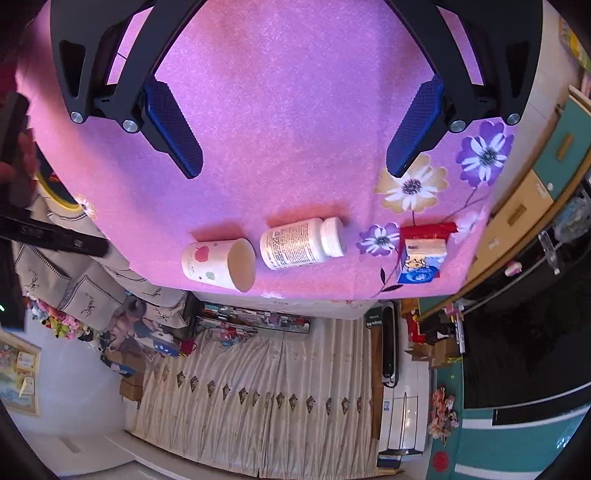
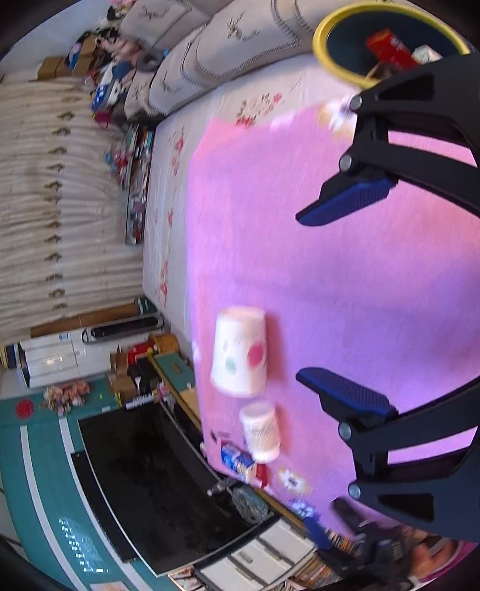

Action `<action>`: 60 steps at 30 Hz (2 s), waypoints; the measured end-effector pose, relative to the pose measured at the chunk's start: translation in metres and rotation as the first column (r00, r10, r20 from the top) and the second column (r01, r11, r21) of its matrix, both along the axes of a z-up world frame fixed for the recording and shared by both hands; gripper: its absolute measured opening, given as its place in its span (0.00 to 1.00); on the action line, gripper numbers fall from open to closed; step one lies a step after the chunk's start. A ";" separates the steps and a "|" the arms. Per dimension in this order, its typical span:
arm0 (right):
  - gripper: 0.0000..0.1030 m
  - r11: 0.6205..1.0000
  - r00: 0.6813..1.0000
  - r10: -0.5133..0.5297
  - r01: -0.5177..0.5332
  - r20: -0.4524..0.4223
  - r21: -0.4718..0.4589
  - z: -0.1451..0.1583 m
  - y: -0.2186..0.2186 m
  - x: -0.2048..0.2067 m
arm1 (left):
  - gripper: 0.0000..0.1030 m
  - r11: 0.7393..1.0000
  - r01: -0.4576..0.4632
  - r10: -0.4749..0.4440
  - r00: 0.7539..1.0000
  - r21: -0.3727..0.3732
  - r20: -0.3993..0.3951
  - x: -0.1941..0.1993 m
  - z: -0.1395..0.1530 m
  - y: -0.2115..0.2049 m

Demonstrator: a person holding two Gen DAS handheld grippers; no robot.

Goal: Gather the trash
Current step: 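Grasp the white paper cup with the right gripper, then carry the paper cup over the bin and open the right gripper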

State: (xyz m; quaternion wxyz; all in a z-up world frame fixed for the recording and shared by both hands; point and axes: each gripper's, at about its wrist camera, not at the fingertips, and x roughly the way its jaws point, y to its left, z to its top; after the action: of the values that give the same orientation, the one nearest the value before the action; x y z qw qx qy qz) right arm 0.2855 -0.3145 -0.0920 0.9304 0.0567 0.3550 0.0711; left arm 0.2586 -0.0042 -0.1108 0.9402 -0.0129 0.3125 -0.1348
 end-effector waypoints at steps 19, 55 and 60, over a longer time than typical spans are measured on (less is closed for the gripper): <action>0.92 0.993 0.996 -0.062 0.055 -0.069 -0.107 -0.034 0.075 0.122 | 0.95 0.999 0.035 -0.035 0.999 -0.006 0.014 -0.013 0.004 -0.019; 0.78 0.852 0.854 -0.519 0.514 -0.036 -0.101 -0.028 -0.213 -0.066 | 0.95 0.998 0.050 -0.050 0.999 0.047 0.011 -0.012 -0.003 -0.028; 0.78 0.801 0.792 -0.598 0.589 -0.122 -0.106 -0.064 -0.266 -0.076 | 0.95 0.998 0.052 -0.051 0.999 0.042 -0.002 -0.010 -0.005 -0.028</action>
State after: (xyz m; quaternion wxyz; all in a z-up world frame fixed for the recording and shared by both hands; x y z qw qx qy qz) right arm 0.2094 -0.5806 -0.1563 0.8777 0.1413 0.3899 -0.2401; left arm 0.2485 -0.0327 -0.1153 0.9364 0.0148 0.3158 -0.1524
